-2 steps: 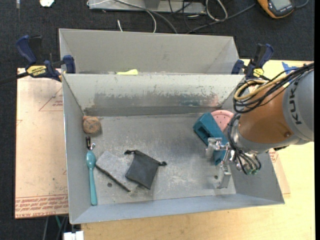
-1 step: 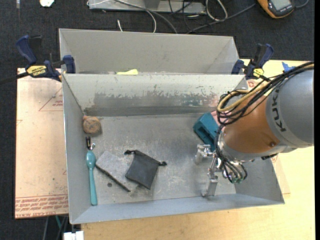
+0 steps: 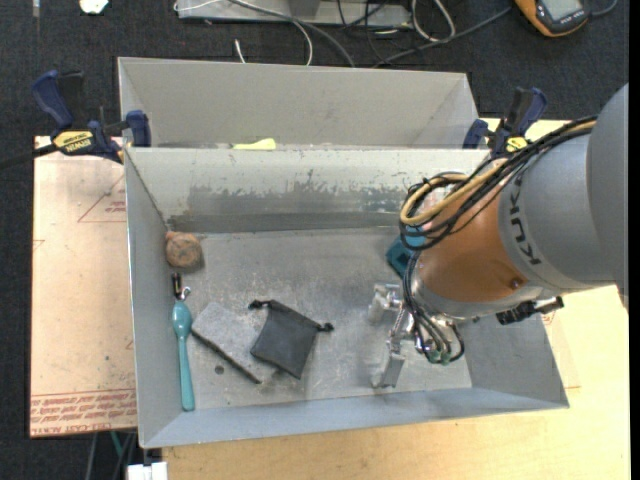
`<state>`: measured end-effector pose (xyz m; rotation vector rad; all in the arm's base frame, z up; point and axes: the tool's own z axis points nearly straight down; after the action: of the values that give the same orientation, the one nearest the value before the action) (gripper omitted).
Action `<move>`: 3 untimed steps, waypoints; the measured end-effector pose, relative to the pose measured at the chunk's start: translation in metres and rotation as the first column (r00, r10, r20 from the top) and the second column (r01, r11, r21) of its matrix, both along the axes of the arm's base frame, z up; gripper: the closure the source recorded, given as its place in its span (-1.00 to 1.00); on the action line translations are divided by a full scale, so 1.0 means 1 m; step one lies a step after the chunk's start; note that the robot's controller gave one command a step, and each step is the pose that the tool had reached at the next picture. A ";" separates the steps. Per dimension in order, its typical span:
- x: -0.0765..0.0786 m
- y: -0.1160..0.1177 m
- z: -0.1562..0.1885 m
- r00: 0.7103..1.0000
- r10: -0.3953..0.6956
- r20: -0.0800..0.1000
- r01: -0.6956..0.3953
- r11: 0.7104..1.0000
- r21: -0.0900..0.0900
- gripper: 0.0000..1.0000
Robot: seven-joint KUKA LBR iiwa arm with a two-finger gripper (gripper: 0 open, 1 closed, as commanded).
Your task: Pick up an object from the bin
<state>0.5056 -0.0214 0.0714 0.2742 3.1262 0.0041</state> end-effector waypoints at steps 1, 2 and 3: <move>0.003 0.013 -0.001 1.000 0.008 0.003 -0.008 1.000 0.000 -1.00; 0.000 -0.029 -0.001 0.992 0.125 0.004 -0.125 0.992 0.000 -1.00; 0.011 0.023 0.008 0.992 0.124 0.004 -0.124 0.992 0.001 -1.00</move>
Offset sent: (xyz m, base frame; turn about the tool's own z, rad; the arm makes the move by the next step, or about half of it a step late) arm -0.0028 -0.0483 -0.0014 -0.1469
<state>0.5162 0.0018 0.0793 0.0790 3.1334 0.0063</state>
